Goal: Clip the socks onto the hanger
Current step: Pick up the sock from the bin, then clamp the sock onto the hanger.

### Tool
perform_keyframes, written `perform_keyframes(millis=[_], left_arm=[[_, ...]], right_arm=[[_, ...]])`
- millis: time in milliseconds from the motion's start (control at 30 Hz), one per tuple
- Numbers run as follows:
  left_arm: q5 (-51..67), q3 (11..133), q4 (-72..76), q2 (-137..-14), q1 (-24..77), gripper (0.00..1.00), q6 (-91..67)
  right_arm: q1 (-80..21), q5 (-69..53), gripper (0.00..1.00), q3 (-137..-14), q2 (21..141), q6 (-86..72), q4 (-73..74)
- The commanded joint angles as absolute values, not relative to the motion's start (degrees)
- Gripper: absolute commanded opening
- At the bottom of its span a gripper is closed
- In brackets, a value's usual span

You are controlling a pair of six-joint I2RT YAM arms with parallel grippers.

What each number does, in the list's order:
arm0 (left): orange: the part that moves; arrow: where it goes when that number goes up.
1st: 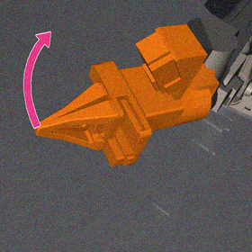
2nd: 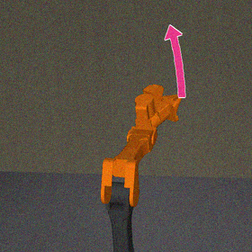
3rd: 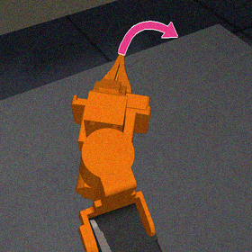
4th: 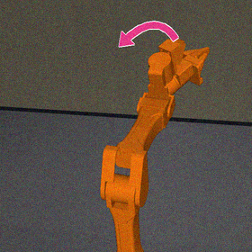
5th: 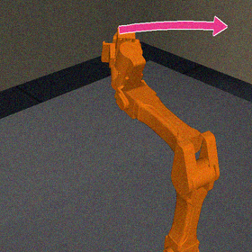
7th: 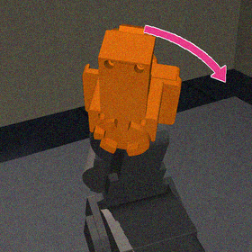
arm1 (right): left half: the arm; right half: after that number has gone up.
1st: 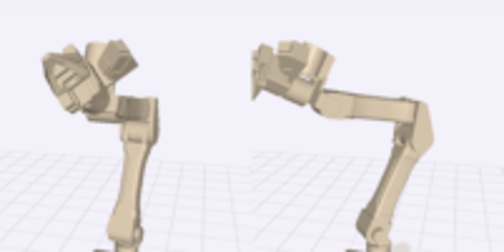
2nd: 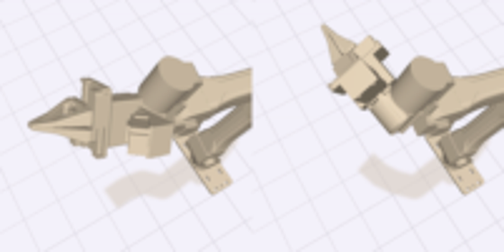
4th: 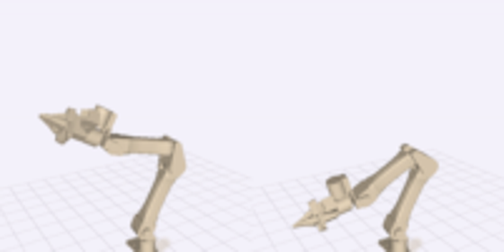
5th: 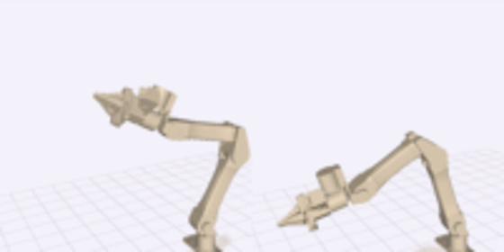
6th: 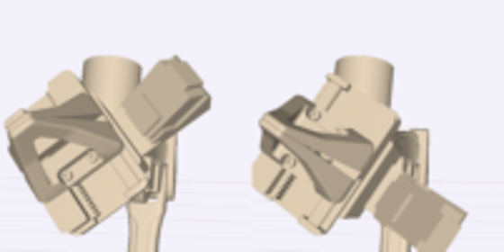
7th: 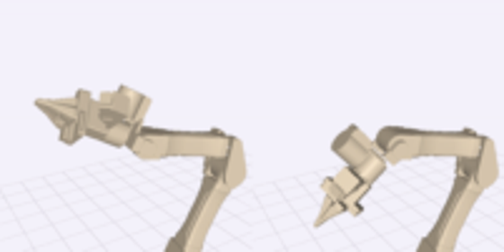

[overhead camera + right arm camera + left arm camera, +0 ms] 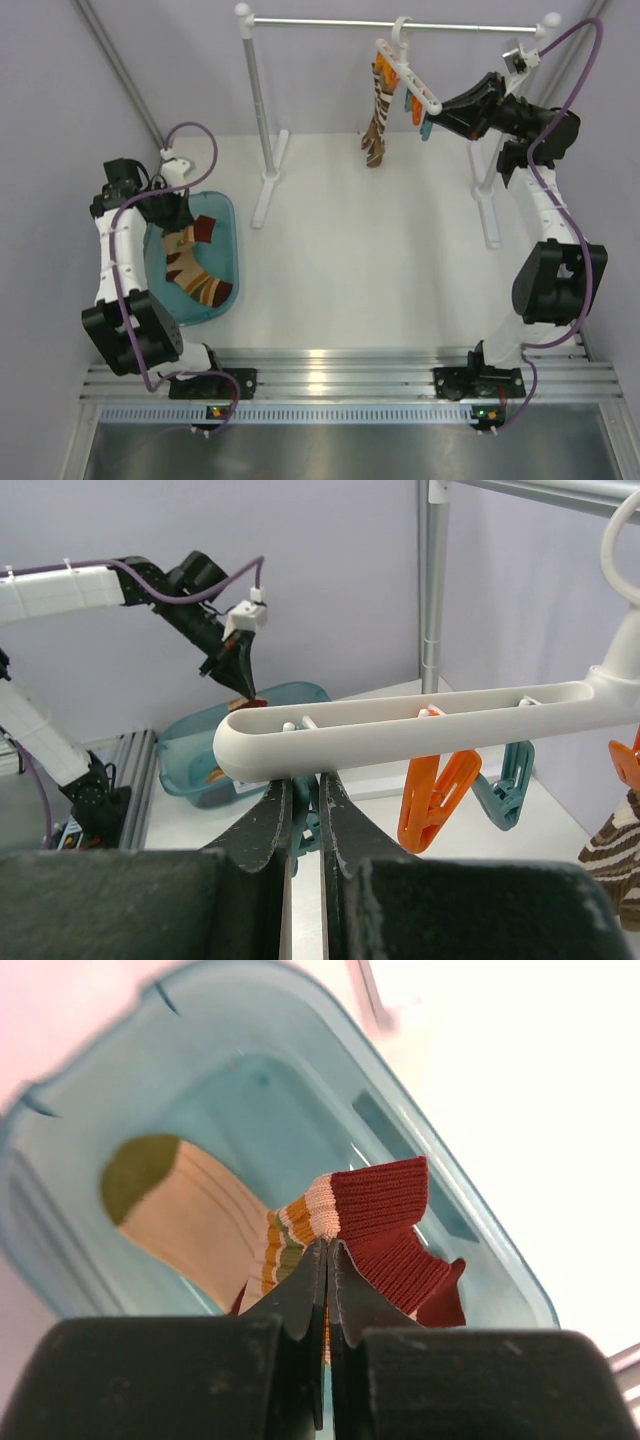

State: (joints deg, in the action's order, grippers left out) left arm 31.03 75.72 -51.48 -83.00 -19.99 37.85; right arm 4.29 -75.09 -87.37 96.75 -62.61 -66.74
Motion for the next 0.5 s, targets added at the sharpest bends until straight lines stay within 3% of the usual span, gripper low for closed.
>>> perform_keyframes(millis=[0,200,467], left_arm=[[35.15,81.19,-54.14,-79.9,-21.09,0.0,32.62],[49.55,91.48,-48.98,-79.28,-21.36,0.0,16.2],[56.95,88.07,-14.19,-75.94,-13.9,0.0,-16.99]], right_arm=[[4.75,-73.56,0.0,-87.54,93.96,-61.17,-68.38],[4.66,-72.86,0.0,-87.54,93.87,-61.17,-68.29],[4.04,-71.2,0.0,-87.01,93.87,-61.08,-68.2]])
